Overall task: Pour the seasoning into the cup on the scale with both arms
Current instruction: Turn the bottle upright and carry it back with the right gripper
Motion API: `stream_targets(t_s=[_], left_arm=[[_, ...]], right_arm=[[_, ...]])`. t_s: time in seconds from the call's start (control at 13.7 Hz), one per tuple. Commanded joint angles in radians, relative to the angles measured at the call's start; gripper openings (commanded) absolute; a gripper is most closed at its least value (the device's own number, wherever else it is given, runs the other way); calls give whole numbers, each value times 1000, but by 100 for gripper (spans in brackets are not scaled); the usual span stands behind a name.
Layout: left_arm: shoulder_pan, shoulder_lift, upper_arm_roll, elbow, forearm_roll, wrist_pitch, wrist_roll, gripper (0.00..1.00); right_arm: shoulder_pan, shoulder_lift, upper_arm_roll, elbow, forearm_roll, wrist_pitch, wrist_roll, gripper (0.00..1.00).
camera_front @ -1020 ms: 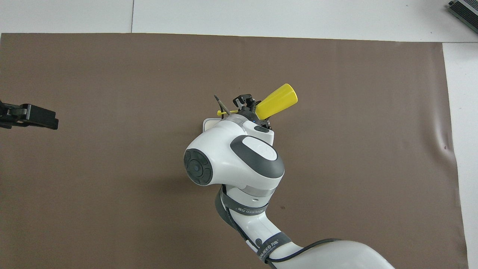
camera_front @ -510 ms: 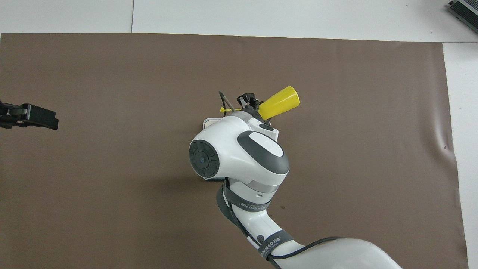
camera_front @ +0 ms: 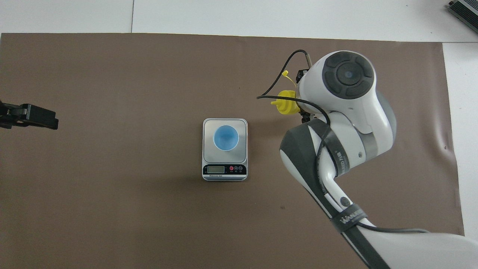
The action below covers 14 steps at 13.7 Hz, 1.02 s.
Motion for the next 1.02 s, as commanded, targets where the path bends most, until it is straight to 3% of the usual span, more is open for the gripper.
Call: stream_targets(t_s=[0.0, 0.58, 0.95], left_arm=[[15, -25, -6, -24, -14, -9, 3, 100], [15, -25, -6, -24, -14, -9, 3, 100], [15, -25, -6, -24, -14, -7, 3, 100]], right_arm=[[-101, -33, 11, -25, 222, -37, -134, 0], [-411, -70, 9, -238, 828, -36, -674, 0], [-468, -66, 9, -312, 1010, -63, -807, 0]])
